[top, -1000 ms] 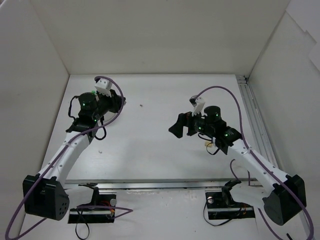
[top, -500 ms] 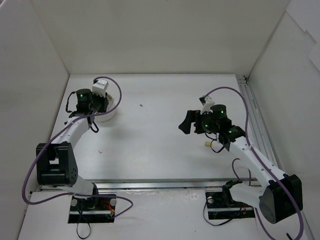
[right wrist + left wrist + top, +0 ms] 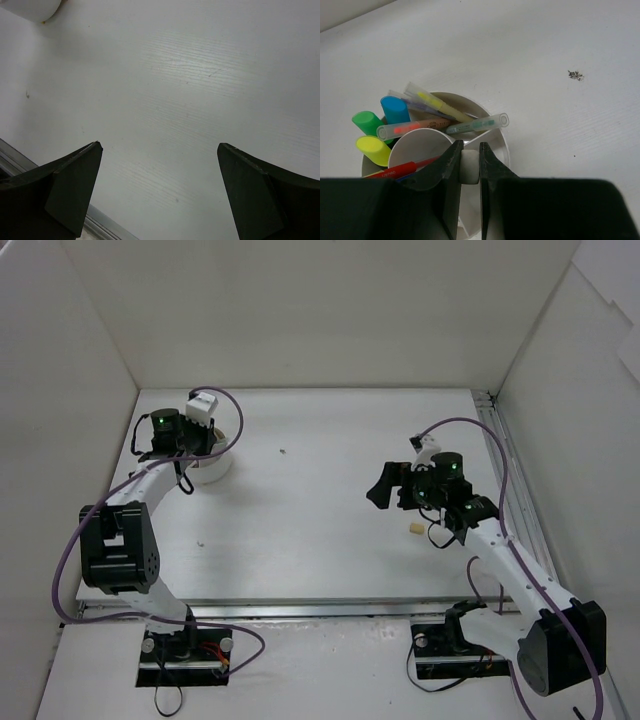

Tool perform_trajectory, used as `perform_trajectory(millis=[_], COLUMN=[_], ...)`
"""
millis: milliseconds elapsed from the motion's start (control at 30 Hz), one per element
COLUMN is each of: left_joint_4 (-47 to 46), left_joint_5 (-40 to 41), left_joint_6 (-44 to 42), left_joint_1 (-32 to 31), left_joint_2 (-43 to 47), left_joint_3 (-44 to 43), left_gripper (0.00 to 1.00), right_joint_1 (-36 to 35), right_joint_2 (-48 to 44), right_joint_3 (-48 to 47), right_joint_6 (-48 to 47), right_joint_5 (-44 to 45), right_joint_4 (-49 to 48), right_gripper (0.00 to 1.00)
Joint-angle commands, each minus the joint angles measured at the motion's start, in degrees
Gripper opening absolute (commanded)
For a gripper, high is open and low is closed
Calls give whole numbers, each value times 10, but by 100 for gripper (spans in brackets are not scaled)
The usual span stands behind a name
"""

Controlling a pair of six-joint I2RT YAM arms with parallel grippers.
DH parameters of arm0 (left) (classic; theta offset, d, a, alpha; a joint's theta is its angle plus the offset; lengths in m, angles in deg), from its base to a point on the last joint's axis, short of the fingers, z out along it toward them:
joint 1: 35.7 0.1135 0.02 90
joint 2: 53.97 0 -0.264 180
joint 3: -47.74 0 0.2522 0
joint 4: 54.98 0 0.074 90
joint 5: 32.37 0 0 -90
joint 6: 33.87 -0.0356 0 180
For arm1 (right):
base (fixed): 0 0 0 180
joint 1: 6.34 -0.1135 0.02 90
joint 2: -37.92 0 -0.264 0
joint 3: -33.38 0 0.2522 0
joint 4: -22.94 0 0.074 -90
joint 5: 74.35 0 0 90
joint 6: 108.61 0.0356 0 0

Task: Sort the stationery into containers
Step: Place the stationery in the storage box.

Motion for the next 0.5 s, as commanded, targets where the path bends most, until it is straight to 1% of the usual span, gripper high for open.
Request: perform_trajectory(millis=[0,133,233,333,367,433,467], left_joint_4=[-36,-20,-10,-6,-6,-4,-4], left_joint_5=[-9,-5,-3,1,6,11,13], left_joint_6=[-19,-21,-19,-16,-15,-10,-7], left_joint_1=[1,1,1,1,1,1,1], left_joint_2=[18,8,4,7,10,15,16], left_joint_3=[-15,-25,-29,-27,-26,-25,-26], left_gripper=[0,1,6,20,31,33,36], right_joint_1=[8,10,14,16,16,17,18], right_joint_2=[-8,-2,1,1,-1,-1,-3], right_joint_3=[-3,-5,-6,-4,-4,-2,0], right_joint_6=[-7,-7,-4,-2,-2,0,0], right_joint_5=[-13,-17,-18,-21,-21,-21,-21], right_joint_4=[-17,-16,-17,-17,-17,-17,-17], right_gripper=[98,98,98,98,98,98,98])
